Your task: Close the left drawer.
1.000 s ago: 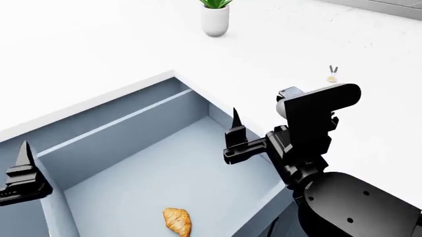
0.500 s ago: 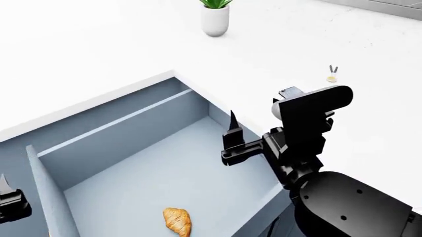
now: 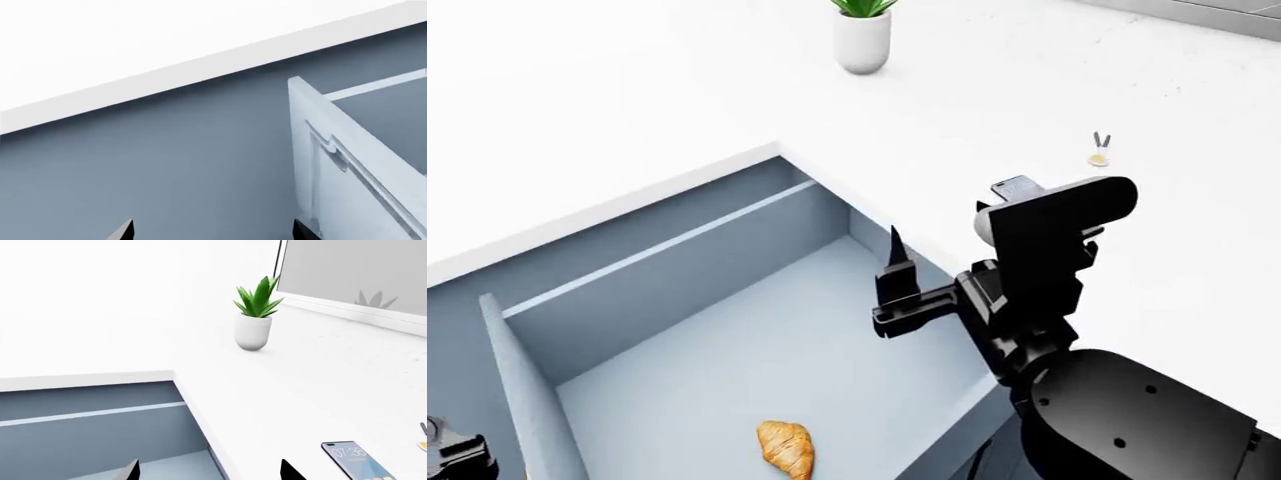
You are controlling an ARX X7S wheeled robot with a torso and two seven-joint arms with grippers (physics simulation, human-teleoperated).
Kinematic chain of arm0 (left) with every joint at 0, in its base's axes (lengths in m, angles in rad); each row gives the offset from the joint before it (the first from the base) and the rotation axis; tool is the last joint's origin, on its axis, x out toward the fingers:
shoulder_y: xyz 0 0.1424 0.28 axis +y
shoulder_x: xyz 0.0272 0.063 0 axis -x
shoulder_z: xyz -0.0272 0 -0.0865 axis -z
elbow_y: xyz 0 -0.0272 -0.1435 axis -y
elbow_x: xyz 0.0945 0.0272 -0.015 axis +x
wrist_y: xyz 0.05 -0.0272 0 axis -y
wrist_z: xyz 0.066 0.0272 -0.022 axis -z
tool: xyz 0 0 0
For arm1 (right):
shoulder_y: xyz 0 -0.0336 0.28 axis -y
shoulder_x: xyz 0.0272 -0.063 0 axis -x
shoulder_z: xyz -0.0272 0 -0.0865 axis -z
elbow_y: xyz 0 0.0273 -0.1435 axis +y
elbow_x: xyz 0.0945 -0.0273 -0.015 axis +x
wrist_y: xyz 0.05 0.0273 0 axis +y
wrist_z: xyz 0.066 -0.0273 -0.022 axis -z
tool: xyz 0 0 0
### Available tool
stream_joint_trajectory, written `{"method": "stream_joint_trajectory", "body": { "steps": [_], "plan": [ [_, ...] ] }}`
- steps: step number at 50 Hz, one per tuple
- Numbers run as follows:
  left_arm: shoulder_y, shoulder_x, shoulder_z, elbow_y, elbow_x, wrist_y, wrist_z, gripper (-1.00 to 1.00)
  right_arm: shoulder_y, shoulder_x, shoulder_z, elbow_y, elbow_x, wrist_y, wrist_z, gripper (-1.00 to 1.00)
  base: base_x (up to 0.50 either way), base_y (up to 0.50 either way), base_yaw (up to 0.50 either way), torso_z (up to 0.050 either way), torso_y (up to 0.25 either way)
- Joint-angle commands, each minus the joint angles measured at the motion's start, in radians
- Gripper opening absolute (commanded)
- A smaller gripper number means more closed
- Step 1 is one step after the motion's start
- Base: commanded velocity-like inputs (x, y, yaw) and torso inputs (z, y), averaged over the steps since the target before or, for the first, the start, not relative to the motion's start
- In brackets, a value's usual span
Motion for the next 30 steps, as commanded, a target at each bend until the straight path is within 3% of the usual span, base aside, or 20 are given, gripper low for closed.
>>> {"method": "stream_joint_trajectory", "body": {
  "steps": [1,11,30],
  "plan": [
    [-0.034,0.014,0.039,-0.126,0.039,0.011,0.019,1.00,-0.001,0.003,-0.005,0.002,0.002,-0.008,0.003,1.00,0.00,0.00,0.00,0.000,0.000],
    [-0.101,0.026,0.096,-0.204,0.071,0.027,0.039,1.00,0.000,0.006,-0.005,0.003,0.009,-0.013,0.004,1.00,0.00,0.00,0.00,0.000,0.000],
    [-0.284,0.187,0.219,-0.831,0.271,0.499,0.202,1.00,0.004,0.010,-0.011,0.005,0.020,-0.016,0.011,1.00,0.00,0.00,0.00,0.000,0.000]
  ]
}}
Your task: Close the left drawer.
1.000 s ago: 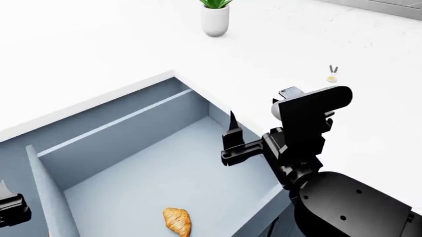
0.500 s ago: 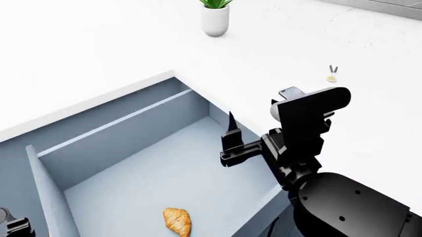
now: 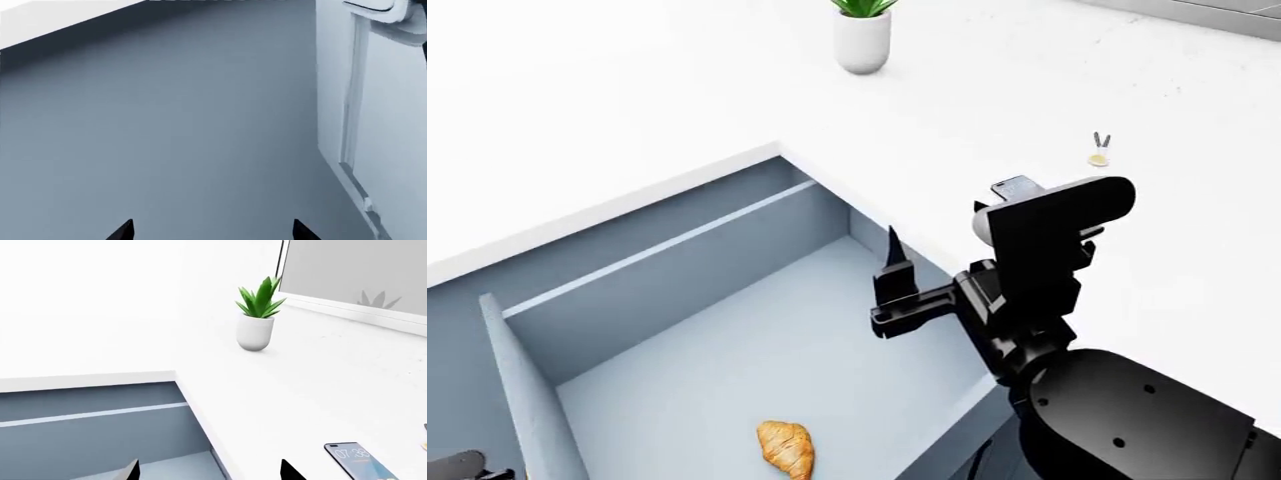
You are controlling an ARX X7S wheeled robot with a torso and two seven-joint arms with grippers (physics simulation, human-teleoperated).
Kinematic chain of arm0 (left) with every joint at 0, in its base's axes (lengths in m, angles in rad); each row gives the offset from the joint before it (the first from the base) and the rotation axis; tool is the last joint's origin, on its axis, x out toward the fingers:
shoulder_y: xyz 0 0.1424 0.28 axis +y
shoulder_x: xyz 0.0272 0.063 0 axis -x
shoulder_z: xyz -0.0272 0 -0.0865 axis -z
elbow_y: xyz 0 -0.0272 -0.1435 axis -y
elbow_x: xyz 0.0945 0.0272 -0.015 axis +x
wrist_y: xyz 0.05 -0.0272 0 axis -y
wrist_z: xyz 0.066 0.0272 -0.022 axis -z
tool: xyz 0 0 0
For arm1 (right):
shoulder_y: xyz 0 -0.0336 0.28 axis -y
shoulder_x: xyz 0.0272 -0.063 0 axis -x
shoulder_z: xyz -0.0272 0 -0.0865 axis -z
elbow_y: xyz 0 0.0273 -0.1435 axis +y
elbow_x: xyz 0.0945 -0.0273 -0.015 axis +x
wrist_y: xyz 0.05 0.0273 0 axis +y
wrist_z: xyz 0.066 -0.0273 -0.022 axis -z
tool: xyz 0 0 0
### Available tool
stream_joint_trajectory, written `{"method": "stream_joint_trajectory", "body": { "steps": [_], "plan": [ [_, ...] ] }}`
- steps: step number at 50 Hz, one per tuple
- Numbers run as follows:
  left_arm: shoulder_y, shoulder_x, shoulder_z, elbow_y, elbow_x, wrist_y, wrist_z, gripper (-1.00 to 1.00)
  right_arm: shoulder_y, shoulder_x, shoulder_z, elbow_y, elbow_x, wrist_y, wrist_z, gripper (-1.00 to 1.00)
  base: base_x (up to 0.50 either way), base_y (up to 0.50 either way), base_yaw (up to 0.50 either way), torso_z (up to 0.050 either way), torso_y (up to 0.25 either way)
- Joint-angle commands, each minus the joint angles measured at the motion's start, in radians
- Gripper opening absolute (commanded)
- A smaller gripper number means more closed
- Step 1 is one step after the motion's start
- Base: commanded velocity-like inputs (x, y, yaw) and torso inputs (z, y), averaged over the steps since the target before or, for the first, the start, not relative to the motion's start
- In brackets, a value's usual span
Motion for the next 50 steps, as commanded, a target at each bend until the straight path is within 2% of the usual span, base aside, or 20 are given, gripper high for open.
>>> {"method": "stream_joint_trajectory", "body": {
  "steps": [1,4,5,6,8,9,18,30,50],
  "plan": [
    [-0.119,0.084,0.060,-0.386,0.099,0.279,0.099,1.00,0.000,0.004,0.000,-0.001,0.008,-0.002,0.005,1.00,0.00,0.00,0.00,0.000,0.000],
    [-0.174,0.110,0.070,-0.552,0.123,0.401,0.144,1.00,-0.002,0.004,-0.002,-0.001,0.008,-0.006,0.005,1.00,0.00,0.00,0.00,0.000,0.000],
    [-0.090,0.027,0.069,-0.402,0.037,0.251,0.015,1.00,-0.001,0.004,-0.002,-0.002,0.009,-0.005,0.006,1.00,0.00,0.00,0.00,0.000,0.000],
    [-0.083,-0.031,0.056,-0.252,-0.035,0.101,-0.059,1.00,-0.001,0.004,-0.001,-0.002,0.011,-0.005,0.006,1.00,0.00,0.00,0.00,0.000,0.000],
    [-0.096,-0.043,0.058,0.048,-0.052,-0.199,-0.079,1.00,-0.002,0.007,0.000,-0.002,0.012,-0.006,0.007,1.00,0.00,0.00,0.00,0.000,0.000],
    [-0.101,-0.042,0.060,0.196,-0.054,-0.249,-0.079,1.00,-0.002,0.008,-0.001,-0.003,0.012,-0.007,0.007,1.00,0.00,0.00,0.00,0.000,0.000],
    [-0.180,-0.012,0.127,0.198,-0.033,-0.265,-0.077,1.00,-0.005,0.013,0.000,-0.002,0.015,-0.014,0.008,1.00,0.00,0.00,0.00,0.000,0.002],
    [-0.206,-0.002,0.163,0.291,-0.055,-0.320,-0.081,1.00,-0.009,0.018,-0.003,0.000,0.013,-0.029,0.008,1.00,0.00,0.00,0.00,0.000,0.000],
    [-0.274,0.067,0.277,0.290,-0.025,-0.318,-0.053,1.00,-0.013,0.023,0.001,-0.008,0.029,-0.034,0.020,1.00,0.00,0.00,0.00,0.000,0.001]
  ]
}}
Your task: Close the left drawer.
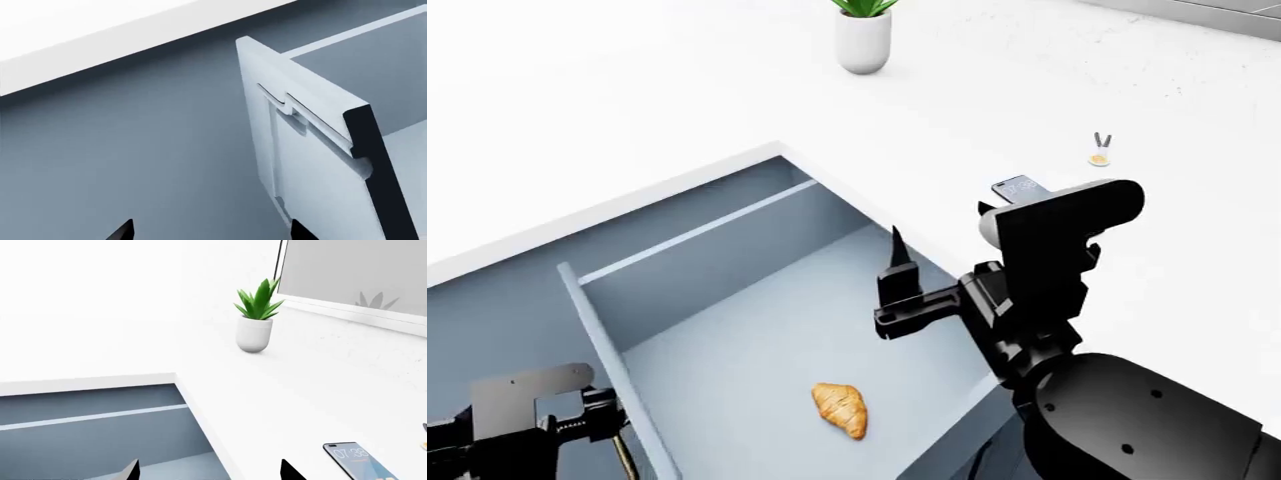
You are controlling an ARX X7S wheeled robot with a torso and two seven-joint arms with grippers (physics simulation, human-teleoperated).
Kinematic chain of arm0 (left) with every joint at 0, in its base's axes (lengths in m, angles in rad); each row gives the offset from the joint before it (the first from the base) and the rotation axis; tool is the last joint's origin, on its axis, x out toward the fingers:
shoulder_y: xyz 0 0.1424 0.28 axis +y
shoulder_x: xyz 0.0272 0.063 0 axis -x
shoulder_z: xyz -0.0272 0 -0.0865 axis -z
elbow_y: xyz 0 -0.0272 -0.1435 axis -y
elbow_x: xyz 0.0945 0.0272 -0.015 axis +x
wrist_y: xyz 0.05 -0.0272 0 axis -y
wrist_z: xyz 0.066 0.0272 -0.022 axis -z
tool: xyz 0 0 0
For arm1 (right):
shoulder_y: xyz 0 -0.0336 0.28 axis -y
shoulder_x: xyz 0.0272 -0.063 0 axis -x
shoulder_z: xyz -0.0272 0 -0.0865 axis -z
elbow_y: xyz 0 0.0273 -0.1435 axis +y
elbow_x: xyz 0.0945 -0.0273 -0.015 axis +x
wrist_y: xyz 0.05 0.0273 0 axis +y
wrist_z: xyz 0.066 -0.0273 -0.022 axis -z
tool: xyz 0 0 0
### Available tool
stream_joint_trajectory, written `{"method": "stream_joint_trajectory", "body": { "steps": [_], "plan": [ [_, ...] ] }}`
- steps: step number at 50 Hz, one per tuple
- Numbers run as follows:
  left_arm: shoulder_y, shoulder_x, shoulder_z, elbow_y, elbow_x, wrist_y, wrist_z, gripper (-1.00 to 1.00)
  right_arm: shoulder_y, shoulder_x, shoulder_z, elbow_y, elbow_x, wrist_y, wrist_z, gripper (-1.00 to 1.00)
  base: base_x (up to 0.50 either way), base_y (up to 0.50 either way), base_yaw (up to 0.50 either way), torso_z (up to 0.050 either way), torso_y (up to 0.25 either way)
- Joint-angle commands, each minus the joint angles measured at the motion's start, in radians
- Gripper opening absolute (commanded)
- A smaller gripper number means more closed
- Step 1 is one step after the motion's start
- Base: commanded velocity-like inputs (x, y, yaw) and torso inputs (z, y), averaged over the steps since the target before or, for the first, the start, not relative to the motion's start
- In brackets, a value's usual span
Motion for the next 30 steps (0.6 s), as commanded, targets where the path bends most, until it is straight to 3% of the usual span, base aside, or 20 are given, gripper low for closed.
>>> {"method": "stream_joint_trajectory", "body": {
  "steps": [1,30],
  "plan": [
    [-0.053,0.048,0.084,0.031,-0.010,0.000,0.023,1.00,-0.001,0.003,0.000,-0.001,0.006,-0.005,0.004,1.00,0.00,0.00,0.00,0.000,0.000],
    [-0.227,0.191,0.241,-0.035,0.031,-0.022,0.047,1.00,0.001,0.013,0.002,0.004,0.016,-0.025,0.008,1.00,0.00,0.00,0.00,0.000,0.000]
  ]
}}
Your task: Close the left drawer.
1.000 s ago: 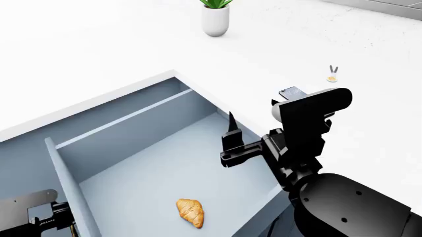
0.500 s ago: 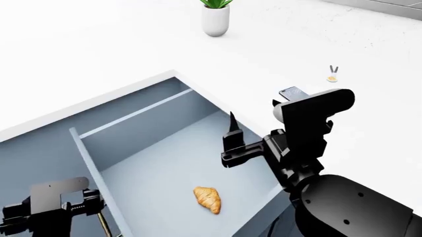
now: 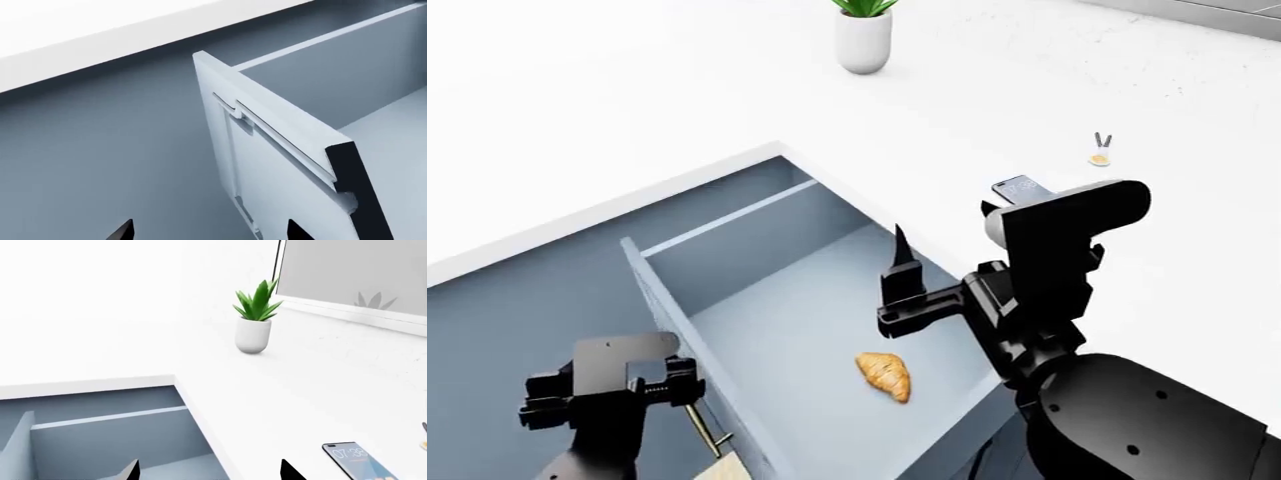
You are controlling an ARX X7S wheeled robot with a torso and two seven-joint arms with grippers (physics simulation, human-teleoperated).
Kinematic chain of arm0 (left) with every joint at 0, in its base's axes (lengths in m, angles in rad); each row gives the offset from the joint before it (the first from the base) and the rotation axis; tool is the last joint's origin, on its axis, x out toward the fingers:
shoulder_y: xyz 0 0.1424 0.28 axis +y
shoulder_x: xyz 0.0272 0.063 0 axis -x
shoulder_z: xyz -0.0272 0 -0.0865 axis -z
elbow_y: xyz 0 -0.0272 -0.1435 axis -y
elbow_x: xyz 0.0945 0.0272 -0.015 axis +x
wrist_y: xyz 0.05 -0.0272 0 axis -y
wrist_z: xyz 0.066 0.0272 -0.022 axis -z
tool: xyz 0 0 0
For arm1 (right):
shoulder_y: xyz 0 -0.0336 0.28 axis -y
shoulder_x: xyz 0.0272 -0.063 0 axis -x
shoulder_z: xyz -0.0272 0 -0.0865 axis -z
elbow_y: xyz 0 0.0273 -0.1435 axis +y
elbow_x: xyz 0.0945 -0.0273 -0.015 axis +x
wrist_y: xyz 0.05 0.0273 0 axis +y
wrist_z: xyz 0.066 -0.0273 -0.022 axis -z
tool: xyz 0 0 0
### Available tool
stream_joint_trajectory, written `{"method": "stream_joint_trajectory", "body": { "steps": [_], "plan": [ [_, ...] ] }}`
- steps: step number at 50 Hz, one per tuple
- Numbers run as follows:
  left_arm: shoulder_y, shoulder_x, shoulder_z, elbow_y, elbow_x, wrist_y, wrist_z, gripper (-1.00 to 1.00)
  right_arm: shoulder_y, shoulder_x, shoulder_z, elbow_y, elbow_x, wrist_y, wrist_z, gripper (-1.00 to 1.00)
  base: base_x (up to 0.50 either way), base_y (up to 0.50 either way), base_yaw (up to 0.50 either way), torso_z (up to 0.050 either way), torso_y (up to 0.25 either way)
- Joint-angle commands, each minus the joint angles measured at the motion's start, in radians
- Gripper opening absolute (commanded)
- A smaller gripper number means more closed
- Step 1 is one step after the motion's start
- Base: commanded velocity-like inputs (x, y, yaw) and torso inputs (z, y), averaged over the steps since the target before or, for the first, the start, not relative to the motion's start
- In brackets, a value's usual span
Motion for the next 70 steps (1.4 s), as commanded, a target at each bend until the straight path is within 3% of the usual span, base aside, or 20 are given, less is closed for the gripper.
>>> {"method": "stream_joint_trajectory", "body": {
  "steps": [1,10,34,54,58,63,70],
  "plan": [
    [-0.070,0.069,0.080,-0.001,-0.017,-0.003,0.033,1.00,0.004,0.002,-0.005,0.006,-0.002,-0.010,0.001,1.00,0.00,0.00,0.00,0.000,0.000],
    [-0.132,0.125,0.144,-0.091,0.022,0.032,0.058,1.00,0.002,0.007,-0.006,0.008,-0.003,-0.020,-0.001,1.00,0.00,0.00,0.00,0.000,0.001],
    [-0.342,0.325,0.184,-0.500,0.059,0.247,0.115,1.00,0.014,0.016,-0.012,0.013,0.007,-0.024,0.004,1.00,0.00,0.00,0.00,0.000,0.000],
    [-0.474,0.409,0.288,-0.779,0.026,0.398,0.161,1.00,0.026,0.017,-0.024,0.031,0.010,-0.033,-0.002,1.00,0.00,0.00,0.00,0.000,0.000],
    [-0.512,0.413,0.414,-0.886,-0.064,0.497,0.143,1.00,0.031,0.016,-0.024,0.030,0.016,-0.029,0.002,1.00,0.00,0.00,0.00,0.000,0.000],
    [-0.620,0.413,0.736,-1.051,-0.372,0.632,0.107,1.00,0.037,0.016,-0.027,0.036,0.017,-0.028,0.003,1.00,0.00,0.00,0.00,0.000,0.000],
    [-0.704,0.413,1.111,-1.090,-0.727,0.728,0.057,1.00,0.040,0.019,-0.030,0.047,0.017,-0.032,-0.001,1.00,0.00,0.00,0.00,0.000,0.000]
  ]
}}
